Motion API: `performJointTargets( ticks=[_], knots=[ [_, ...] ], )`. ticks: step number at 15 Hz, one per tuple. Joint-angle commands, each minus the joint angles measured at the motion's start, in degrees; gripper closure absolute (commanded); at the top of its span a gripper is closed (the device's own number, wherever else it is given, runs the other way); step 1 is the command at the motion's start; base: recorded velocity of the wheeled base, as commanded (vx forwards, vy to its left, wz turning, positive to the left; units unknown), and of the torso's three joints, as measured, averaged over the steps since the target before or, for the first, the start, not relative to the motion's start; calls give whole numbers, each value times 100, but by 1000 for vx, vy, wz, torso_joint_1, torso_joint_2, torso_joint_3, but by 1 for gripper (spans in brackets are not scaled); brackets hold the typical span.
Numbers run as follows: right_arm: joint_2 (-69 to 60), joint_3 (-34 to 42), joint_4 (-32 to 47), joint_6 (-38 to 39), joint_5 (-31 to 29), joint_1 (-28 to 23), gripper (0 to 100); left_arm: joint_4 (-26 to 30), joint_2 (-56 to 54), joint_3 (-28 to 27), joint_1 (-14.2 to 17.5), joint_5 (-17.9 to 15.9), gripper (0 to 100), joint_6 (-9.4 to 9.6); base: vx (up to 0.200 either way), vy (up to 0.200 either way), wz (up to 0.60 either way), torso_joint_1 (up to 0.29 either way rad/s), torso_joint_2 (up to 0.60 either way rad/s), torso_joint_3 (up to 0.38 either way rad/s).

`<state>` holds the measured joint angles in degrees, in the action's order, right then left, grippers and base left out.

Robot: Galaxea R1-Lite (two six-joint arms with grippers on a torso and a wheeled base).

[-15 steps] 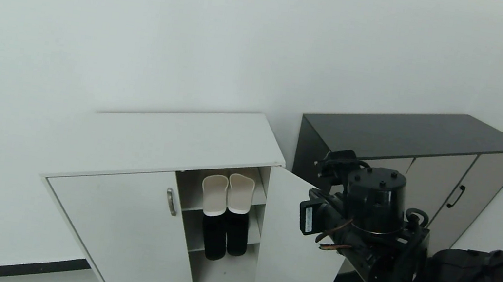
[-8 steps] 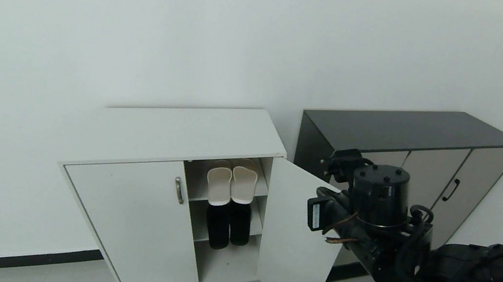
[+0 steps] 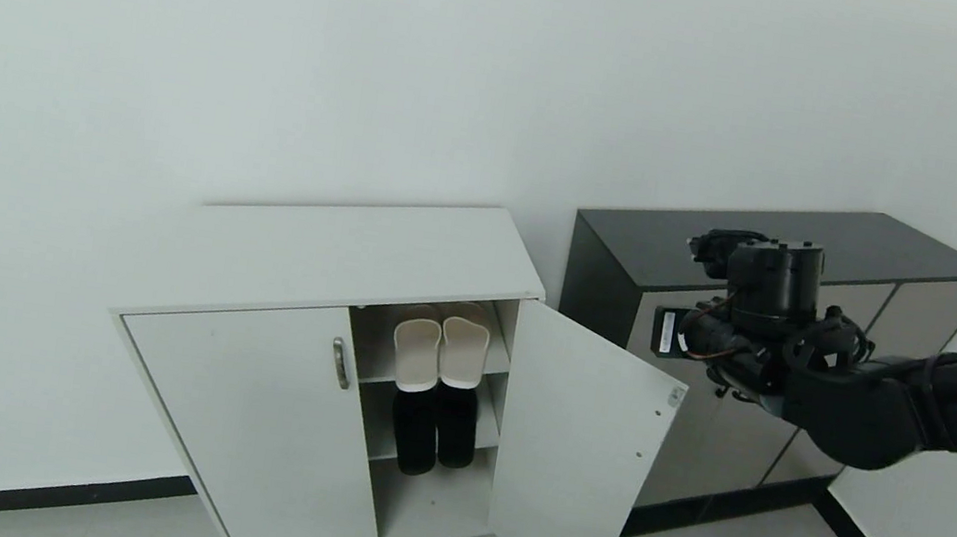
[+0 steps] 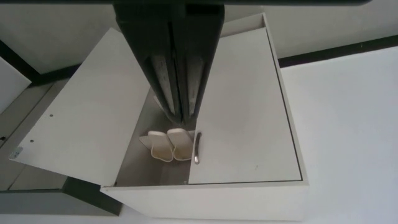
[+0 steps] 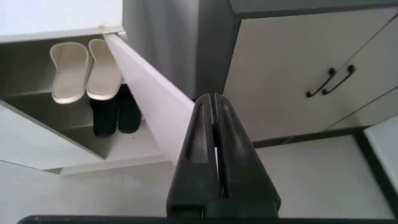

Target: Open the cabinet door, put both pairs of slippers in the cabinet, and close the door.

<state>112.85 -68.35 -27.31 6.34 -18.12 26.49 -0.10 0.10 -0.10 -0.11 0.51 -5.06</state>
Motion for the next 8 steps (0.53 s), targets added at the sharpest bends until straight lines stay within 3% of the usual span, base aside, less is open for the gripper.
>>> performJointTargets(
  ticks=[1, 8],
  knots=[
    [396, -539, 322, 227, 273, -329, 100, -8, 8, 1, -7, 2, 100, -4, 0, 0, 0, 0, 0, 0],
    [1002, -1031, 340, 271, 317, -443, 100, -8, -1, 1, -7, 2, 100, -4, 0, 0, 0, 0, 0, 0]
  ],
)
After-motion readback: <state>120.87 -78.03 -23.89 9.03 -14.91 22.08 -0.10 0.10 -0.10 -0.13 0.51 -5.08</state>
